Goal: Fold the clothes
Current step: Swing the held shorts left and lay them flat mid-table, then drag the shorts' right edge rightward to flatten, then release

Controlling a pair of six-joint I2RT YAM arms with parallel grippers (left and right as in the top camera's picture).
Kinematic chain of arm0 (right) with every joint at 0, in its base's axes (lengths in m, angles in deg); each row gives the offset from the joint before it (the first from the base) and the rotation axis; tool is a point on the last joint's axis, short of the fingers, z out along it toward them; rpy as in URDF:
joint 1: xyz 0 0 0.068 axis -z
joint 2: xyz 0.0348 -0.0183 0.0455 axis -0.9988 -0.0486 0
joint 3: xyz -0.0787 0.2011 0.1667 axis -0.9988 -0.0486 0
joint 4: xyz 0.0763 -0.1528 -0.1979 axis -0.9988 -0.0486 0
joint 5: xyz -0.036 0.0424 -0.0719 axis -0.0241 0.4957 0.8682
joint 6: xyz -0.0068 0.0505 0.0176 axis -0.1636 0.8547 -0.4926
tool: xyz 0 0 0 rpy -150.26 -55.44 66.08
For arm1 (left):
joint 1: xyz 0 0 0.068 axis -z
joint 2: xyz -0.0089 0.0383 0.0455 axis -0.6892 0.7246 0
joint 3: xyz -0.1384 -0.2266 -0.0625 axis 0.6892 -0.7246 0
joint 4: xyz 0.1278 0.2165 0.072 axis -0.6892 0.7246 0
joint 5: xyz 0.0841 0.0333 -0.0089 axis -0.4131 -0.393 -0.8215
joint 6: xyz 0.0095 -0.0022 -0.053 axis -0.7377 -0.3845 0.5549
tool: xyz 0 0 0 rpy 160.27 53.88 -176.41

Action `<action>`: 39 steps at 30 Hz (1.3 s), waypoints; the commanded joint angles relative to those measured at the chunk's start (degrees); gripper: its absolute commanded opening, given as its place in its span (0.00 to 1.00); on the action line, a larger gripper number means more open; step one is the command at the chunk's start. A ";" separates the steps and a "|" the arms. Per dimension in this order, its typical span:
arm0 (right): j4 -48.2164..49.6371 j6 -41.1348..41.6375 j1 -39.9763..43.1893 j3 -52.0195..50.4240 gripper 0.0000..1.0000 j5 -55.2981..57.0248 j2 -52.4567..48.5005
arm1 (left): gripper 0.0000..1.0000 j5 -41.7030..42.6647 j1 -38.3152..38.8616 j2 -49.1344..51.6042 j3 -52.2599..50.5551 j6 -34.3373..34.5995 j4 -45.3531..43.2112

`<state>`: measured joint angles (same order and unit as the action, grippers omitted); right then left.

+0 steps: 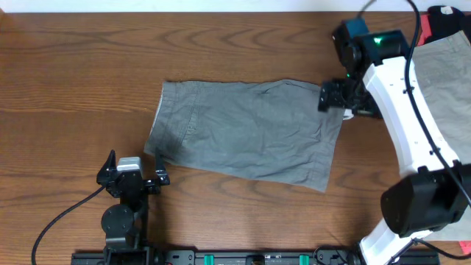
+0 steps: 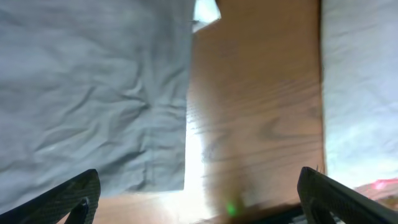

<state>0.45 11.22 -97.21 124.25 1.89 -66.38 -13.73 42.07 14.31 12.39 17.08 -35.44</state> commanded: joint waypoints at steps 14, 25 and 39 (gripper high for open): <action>23.28 -1.40 1.86 -26.34 0.83 -6.97 -0.57 | 0.98 -1.53 -0.15 -0.31 -1.27 0.48 1.90; 32.37 -2.56 2.08 -34.40 0.57 -13.75 -0.57 | 0.98 -1.53 -0.15 -0.31 -1.27 0.48 1.90; 37.31 -2.36 2.19 -38.75 0.09 -13.40 -0.57 | 0.98 -1.53 -0.15 -0.31 -1.27 0.48 1.90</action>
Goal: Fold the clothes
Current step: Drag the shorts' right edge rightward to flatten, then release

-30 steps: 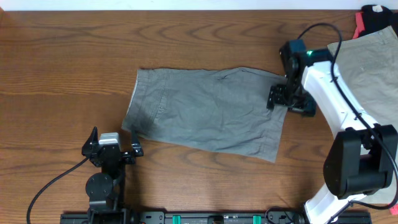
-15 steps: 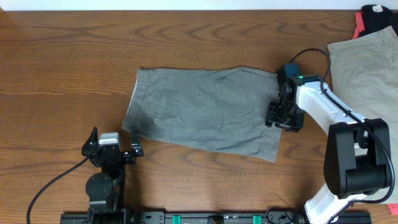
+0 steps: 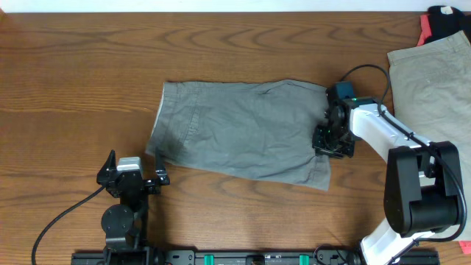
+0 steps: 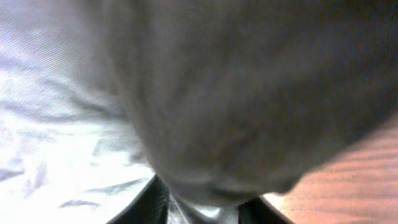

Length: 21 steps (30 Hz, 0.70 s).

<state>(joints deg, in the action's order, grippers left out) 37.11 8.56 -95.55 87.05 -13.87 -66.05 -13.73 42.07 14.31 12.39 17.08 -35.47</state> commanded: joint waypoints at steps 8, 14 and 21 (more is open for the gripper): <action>10.73 -3.37 1.31 -1.53 0.01 3.85 -0.90 | 0.98 -1.53 -0.15 -0.31 -1.27 0.48 1.92; 18.03 -5.44 1.60 -1.20 0.03 11.89 -0.90 | 0.98 -1.53 -0.15 -0.31 -1.27 0.48 1.92; 18.56 -5.84 3.04 0.66 0.01 12.09 -0.87 | 0.98 -1.53 -0.15 -0.31 -1.27 0.48 1.92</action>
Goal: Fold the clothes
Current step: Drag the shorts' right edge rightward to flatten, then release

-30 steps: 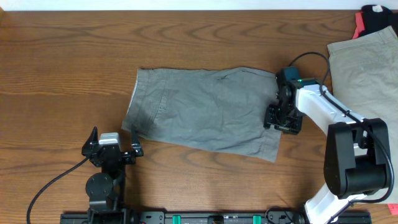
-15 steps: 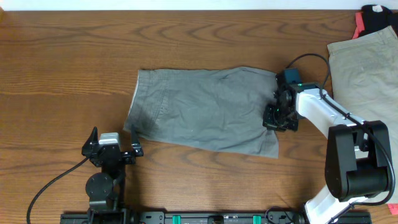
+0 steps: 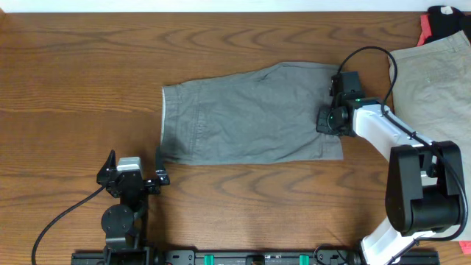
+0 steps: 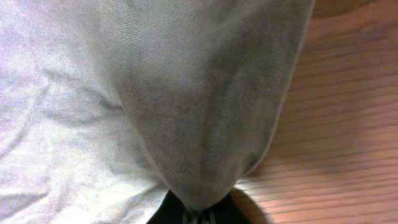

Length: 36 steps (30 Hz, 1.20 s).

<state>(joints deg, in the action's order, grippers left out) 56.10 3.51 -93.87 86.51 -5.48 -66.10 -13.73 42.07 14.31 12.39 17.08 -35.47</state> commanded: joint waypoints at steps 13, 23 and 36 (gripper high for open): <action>-6.23 0.87 1.88 3.43 0.55 4.26 -0.02 | 0.98 -1.53 -0.15 -0.31 -1.27 0.48 1.92; -27.21 3.50 1.86 19.71 0.99 4.70 0.63 | 0.98 -1.53 -0.15 -0.31 -1.27 0.48 1.92; -32.76 3.65 4.52 32.74 0.99 11.15 4.63 | 0.98 -1.53 -0.15 -0.31 -1.27 0.48 1.92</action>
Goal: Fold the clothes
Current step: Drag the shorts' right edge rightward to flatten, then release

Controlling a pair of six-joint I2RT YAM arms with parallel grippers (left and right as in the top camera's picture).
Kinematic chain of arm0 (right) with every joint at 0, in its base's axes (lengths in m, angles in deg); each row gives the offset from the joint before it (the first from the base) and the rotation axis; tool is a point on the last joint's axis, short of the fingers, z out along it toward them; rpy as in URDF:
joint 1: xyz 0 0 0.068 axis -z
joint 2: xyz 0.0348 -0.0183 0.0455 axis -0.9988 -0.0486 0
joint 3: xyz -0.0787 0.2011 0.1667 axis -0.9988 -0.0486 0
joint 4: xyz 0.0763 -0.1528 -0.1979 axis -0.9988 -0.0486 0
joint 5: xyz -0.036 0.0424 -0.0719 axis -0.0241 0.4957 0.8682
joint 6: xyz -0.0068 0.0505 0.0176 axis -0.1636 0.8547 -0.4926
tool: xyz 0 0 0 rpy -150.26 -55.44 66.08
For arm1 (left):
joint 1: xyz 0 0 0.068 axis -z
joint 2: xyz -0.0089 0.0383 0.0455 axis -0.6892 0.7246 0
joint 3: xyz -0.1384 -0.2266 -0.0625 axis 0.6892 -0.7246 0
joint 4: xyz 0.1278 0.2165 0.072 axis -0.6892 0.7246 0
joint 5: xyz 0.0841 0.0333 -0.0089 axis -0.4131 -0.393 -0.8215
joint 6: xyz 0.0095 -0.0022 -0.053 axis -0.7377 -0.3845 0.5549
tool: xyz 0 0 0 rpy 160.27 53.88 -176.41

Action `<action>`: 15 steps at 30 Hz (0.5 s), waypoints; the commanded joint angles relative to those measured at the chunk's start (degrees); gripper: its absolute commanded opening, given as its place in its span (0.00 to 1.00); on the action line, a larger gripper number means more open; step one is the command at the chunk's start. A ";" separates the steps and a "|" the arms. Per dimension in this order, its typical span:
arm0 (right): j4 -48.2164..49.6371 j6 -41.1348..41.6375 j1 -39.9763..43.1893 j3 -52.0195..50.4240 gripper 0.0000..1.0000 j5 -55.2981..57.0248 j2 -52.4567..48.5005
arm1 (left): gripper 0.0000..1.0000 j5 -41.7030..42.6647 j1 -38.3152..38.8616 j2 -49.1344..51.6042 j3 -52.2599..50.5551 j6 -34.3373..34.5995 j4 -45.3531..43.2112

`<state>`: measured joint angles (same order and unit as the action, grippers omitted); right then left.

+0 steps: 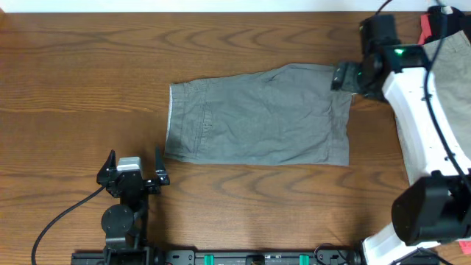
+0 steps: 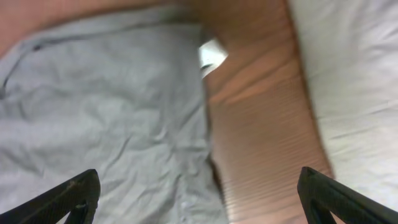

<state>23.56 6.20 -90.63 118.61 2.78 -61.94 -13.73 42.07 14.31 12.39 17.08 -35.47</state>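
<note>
Grey shorts lie flat across the middle of the table, waistband to the left, right hem near x 470. My right gripper hovers above the shorts' upper right corner, raised off the cloth. In the right wrist view its fingertips stand far apart, open, with the shorts and bare wood between them and nothing held. A small white tag shows at the hem. My left gripper rests near the front edge, left of the shorts, its fingers spread.
A beige garment lies at the table's right edge, seen also as pale cloth in the right wrist view. Red and black items sit at the far right corner. Bare wooden tabletop surrounds the shorts.
My right gripper has let go of the shorts' right edge and opened. It now sits higher and farther back, above the upper right corner. The shorts lie slightly farther right.
My right gripper was open beside the shorts' right edge, with the shorts skewed. Then it was down on the right hem, cloth bunched in it. Then the shorts lay straighter, still gripped. Now they lie square and the gripper is open above them.
</note>
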 commanded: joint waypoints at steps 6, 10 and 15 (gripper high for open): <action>-0.48 0.96 1.36 0.59 0.99 2.84 0.48 | 0.98 -1.53 -0.15 -0.31 -1.27 0.48 1.92; -0.48 0.96 1.38 0.59 0.99 2.84 0.48 | 0.98 -1.53 -0.15 -0.31 -1.27 0.48 1.92; -0.48 0.96 1.36 0.59 0.99 2.84 0.48 | 0.98 -1.53 -0.15 -0.31 -1.27 0.48 1.51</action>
<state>23.12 6.42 -89.26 118.61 4.51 -61.83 -13.73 42.07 14.31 12.39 17.08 -35.49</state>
